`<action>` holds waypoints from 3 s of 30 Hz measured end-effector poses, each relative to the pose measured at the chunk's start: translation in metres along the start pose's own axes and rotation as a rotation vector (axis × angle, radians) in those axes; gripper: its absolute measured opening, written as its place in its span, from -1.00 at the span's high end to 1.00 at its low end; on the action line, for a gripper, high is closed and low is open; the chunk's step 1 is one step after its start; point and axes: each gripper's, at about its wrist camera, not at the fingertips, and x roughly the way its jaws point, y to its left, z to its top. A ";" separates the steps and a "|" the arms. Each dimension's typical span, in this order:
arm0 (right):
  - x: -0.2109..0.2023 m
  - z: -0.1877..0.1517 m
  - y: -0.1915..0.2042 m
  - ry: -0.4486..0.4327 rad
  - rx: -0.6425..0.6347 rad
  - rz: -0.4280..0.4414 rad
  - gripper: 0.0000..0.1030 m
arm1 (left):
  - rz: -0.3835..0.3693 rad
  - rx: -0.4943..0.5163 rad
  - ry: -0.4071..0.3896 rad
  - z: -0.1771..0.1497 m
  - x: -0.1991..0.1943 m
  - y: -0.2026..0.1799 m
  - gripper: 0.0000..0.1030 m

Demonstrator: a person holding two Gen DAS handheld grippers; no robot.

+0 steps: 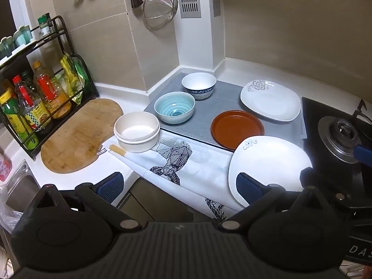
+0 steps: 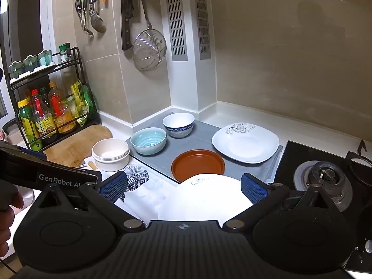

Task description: Organize plates and bowls

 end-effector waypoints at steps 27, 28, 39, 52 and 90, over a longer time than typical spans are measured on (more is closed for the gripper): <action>-0.002 -0.003 -0.003 -0.012 0.005 -0.009 -1.00 | 0.021 0.034 -0.023 0.001 0.005 -0.013 -0.99; -0.001 -0.003 -0.003 -0.014 0.006 -0.008 -1.00 | 0.025 0.038 -0.026 0.001 0.005 -0.012 -0.99; 0.004 -0.001 -0.007 -0.001 0.028 -0.001 -1.00 | 0.003 0.022 -0.011 0.005 0.008 -0.008 -0.99; 0.050 -0.006 -0.050 0.064 0.132 -0.159 -1.00 | -0.049 0.047 0.014 0.023 0.070 0.012 -1.00; 0.325 0.015 -0.103 0.477 0.234 -0.085 0.15 | -0.219 -0.198 0.432 0.109 0.353 -0.024 -0.96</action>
